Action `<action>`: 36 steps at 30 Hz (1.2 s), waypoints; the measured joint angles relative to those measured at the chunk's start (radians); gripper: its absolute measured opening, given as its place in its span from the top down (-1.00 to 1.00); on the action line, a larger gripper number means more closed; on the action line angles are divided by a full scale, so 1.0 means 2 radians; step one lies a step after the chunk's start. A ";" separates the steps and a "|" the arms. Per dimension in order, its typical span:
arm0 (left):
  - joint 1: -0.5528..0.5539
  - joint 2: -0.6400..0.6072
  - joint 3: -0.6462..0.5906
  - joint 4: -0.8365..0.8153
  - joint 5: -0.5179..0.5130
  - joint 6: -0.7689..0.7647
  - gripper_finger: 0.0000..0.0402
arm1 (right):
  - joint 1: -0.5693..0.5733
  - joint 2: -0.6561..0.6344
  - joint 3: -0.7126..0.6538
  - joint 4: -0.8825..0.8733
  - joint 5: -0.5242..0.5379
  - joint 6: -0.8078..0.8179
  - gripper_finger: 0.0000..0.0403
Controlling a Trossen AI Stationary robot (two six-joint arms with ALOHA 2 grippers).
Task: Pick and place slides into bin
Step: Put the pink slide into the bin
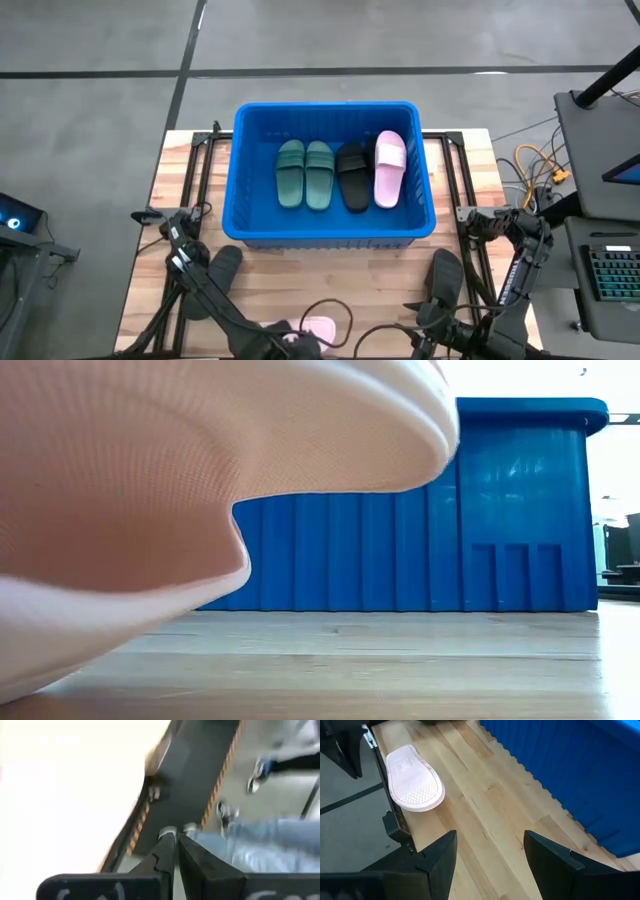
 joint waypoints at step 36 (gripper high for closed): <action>-0.023 0.005 -0.032 -0.037 -0.097 0.067 1.00 | -0.001 0.000 -0.002 0.003 0.004 -0.001 -0.09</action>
